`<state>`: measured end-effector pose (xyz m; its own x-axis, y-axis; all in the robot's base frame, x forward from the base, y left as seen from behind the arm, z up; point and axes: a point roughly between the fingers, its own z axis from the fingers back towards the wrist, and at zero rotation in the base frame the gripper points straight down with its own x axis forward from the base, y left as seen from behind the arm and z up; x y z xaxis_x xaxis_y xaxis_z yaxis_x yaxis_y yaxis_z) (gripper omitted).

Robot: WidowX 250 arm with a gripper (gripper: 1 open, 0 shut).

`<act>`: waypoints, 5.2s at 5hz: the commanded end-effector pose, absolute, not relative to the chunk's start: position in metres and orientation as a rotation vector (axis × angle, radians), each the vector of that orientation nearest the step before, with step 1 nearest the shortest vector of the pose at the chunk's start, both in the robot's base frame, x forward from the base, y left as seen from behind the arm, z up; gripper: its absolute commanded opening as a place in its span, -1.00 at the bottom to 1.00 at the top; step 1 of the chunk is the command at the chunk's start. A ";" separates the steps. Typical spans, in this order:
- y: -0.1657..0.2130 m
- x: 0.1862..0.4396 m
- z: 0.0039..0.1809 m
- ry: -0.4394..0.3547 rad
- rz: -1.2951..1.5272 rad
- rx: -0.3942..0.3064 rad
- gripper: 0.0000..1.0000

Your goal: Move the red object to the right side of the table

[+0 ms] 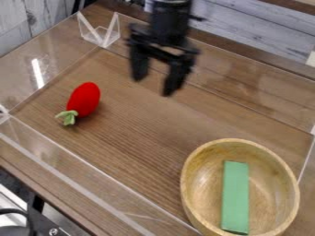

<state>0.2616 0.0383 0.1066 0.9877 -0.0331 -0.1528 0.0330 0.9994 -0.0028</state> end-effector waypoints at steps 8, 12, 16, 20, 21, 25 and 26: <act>0.147 0.269 0.043 0.031 0.078 -0.006 1.00; 0.148 0.272 0.034 0.081 0.113 -0.072 1.00; 0.133 0.273 0.031 0.113 0.054 -0.145 1.00; 0.079 0.284 0.091 0.071 -0.074 -0.200 -1.00; 0.046 0.292 0.093 0.073 -0.178 -0.211 -1.00; -0.005 0.310 0.067 0.071 -0.236 -0.202 -1.00; -0.019 0.319 0.067 0.066 -0.217 -0.195 -1.00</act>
<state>0.3089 -0.0187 0.0520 0.9703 -0.2188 -0.1034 0.1930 0.9574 -0.2150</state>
